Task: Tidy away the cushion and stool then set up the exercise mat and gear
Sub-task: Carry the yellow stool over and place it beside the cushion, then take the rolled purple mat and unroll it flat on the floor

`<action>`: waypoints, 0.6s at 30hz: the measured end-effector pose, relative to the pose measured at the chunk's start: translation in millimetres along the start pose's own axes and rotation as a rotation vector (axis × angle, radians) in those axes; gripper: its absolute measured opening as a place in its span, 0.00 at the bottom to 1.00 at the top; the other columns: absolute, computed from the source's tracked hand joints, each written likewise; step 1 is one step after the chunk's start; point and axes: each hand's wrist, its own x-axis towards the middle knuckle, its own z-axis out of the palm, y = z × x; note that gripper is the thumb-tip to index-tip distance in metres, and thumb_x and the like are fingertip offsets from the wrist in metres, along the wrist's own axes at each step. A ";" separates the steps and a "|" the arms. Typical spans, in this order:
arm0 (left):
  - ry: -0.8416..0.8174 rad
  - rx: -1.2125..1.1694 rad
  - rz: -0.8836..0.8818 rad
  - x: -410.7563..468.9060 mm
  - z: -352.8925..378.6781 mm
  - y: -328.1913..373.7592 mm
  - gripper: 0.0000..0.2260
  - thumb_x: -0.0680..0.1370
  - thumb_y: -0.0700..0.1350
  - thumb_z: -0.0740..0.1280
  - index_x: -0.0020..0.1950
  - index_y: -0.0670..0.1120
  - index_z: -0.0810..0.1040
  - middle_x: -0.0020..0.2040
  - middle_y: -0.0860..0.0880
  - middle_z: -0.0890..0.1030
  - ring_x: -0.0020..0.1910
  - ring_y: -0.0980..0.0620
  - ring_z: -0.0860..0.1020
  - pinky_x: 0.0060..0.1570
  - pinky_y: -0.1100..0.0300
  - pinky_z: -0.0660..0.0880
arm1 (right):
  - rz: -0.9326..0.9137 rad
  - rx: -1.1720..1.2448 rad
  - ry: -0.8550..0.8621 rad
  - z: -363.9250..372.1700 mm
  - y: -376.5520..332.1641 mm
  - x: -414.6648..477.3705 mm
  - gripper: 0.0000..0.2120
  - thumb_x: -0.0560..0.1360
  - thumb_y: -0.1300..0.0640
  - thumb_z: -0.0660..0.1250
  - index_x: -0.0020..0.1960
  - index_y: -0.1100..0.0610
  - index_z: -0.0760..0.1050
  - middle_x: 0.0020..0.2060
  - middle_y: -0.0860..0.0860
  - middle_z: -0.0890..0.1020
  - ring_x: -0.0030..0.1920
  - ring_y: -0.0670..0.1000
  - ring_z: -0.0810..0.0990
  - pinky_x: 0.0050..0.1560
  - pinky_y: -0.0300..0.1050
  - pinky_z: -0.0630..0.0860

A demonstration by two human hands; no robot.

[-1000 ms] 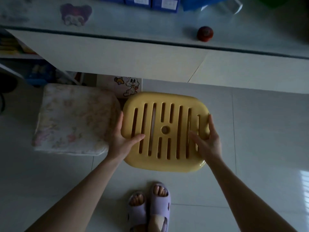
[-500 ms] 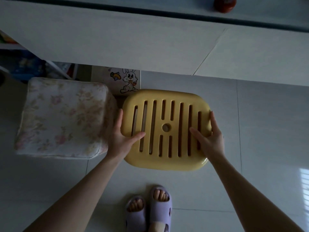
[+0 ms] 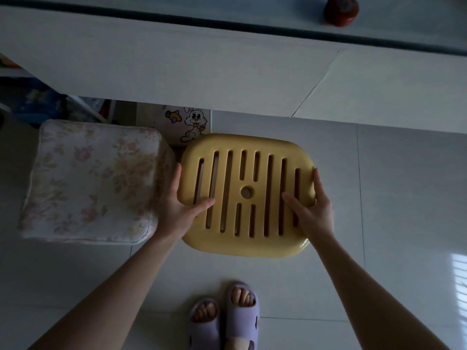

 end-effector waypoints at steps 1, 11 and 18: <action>0.002 0.002 -0.002 0.1 -0.4 0.7 0.49 0.62 0.55 0.77 0.76 0.58 0.52 0.76 0.50 0.60 0.74 0.47 0.58 0.71 0.41 0.60 | 0.004 -0.001 0.000 -0.5 -0.7 0.3 0.42 0.71 0.51 0.73 0.77 0.44 0.51 0.68 0.51 0.72 0.64 0.55 0.72 0.60 0.50 0.71; -0.050 -0.004 -0.040 -12.3 -9.5 14.7 0.52 0.61 0.59 0.75 0.76 0.59 0.48 0.77 0.50 0.56 0.76 0.47 0.55 0.72 0.41 0.58 | 0.019 -0.034 -0.041 -4.0 -9.3 -10.7 0.43 0.70 0.47 0.73 0.76 0.42 0.50 0.69 0.52 0.70 0.66 0.56 0.70 0.62 0.56 0.70; -0.059 -0.068 -0.022 -76.4 -43.8 77.9 0.44 0.68 0.54 0.75 0.76 0.54 0.53 0.76 0.47 0.59 0.74 0.50 0.59 0.70 0.47 0.61 | 0.019 0.038 0.037 -43.3 -59.3 -75.3 0.42 0.69 0.45 0.74 0.76 0.47 0.56 0.72 0.50 0.67 0.68 0.53 0.69 0.65 0.57 0.69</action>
